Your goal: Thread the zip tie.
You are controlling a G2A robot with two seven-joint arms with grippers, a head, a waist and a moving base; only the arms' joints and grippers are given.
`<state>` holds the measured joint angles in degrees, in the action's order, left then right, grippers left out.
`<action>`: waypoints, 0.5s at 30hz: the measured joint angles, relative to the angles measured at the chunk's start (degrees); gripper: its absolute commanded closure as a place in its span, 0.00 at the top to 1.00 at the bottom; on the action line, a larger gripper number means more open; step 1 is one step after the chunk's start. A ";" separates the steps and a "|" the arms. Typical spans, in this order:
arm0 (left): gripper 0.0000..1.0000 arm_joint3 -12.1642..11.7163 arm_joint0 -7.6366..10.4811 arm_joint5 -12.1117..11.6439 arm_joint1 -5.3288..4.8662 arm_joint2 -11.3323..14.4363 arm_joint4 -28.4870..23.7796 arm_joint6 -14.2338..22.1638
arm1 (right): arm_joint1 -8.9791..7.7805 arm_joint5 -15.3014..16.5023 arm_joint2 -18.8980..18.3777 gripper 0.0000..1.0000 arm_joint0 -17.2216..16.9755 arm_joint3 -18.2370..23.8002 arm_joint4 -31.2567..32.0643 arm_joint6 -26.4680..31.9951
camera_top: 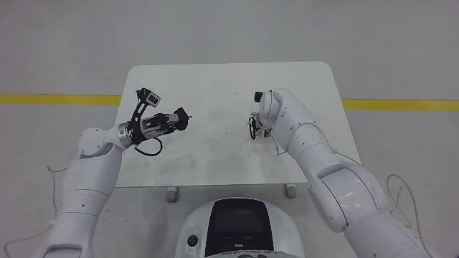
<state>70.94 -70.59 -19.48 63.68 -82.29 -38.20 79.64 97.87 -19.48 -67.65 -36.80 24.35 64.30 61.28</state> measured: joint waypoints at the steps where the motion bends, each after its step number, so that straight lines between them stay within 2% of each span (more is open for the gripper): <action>1: 0.00 0.00 0.00 0.00 0.00 0.00 0.00 0.00 | 0.26 0.00 -0.45 0.23 0.24 -0.54 0.55 -0.17; 15: 0.00 0.00 0.00 0.00 0.00 0.00 0.00 0.00 | 2.59 0.00 -5.28 0.22 2.77 -6.68 5.92 -1.81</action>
<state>70.94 -70.59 -19.48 63.68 -82.29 -38.20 79.64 100.46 -19.48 -72.93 -34.02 17.66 70.22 59.47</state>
